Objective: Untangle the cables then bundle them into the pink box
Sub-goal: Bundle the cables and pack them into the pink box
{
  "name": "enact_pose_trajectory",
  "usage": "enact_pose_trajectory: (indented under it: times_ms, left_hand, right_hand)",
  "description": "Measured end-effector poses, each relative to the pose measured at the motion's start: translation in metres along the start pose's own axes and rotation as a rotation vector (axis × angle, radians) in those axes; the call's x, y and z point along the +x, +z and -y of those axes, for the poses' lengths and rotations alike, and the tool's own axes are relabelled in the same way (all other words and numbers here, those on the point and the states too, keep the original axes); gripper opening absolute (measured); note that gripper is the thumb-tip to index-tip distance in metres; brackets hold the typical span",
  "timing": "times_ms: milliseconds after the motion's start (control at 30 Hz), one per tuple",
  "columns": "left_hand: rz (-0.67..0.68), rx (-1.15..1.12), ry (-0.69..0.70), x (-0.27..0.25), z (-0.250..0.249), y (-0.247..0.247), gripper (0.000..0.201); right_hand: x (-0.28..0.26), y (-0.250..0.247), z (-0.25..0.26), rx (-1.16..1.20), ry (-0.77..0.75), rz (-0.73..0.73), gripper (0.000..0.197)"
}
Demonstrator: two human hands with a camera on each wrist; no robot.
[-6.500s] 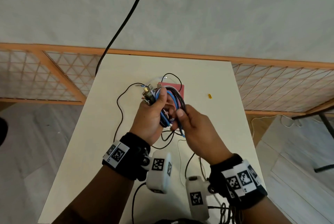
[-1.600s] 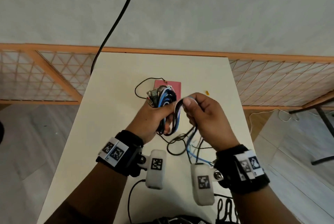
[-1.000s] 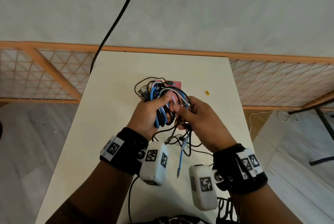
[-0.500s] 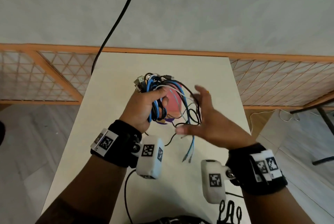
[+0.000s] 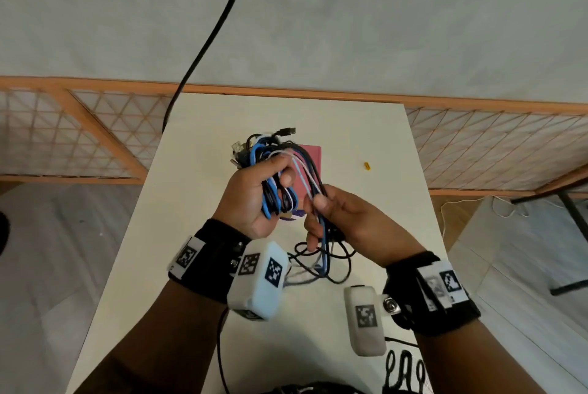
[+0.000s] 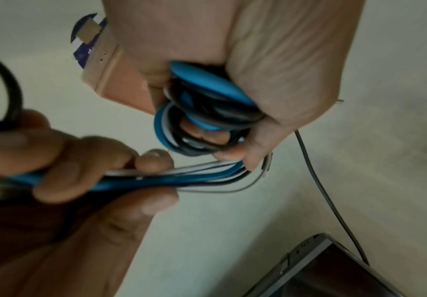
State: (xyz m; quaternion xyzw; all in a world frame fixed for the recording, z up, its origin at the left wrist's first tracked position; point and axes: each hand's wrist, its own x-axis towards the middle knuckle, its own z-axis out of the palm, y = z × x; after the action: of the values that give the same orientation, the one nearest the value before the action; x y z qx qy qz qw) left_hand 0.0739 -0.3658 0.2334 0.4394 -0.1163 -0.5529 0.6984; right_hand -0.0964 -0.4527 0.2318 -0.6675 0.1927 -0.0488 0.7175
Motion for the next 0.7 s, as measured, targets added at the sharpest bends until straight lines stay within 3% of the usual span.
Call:
enact_pose_trajectory:
  times_ms: [133, 233, 333, 400, 467, 533, 600, 700]
  left_hand:
    - [-0.002, 0.143, 0.035, 0.006, 0.009, -0.008, 0.026]
    - [0.079, 0.255, 0.039, 0.007, 0.011, -0.013, 0.021]
    - [0.168, 0.258, 0.042, 0.001, 0.022, -0.002, 0.039]
    - [0.093, 0.252, 0.051, 0.000, 0.031, 0.008, 0.059]
    - [-0.010, 0.238, 0.033, 0.002, 0.036, 0.014, 0.064]
    - [-0.049, 0.229, -0.015, 0.003, 0.034, 0.018, 0.043]
    - [-0.067, 0.262, -0.040, 0.006, 0.034, 0.017, 0.034]
    - [-0.120, 0.274, 0.009, 0.010, 0.031, 0.016, 0.022]
  right_hand:
    - [-0.002, -0.003, 0.004, -0.339, 0.032, 0.013, 0.021]
    - [0.000, 0.000, 0.005, -0.104, -0.046, -0.231, 0.025]
    - [0.009, 0.012, 0.003, -0.072, -0.035, -0.455, 0.030]
    - [0.012, 0.020, 0.003, -0.283, -0.017, -0.518, 0.029]
    - [0.012, 0.027, 0.006, -0.541, -0.004, -0.506, 0.026]
    - [0.012, 0.032, 0.007, -0.686, -0.017, -0.454, 0.023]
    - [0.013, 0.035, 0.006, -0.717, -0.042, -0.430, 0.021]
    - [0.011, 0.037, 0.003, -0.578, -0.092, -0.391, 0.019]
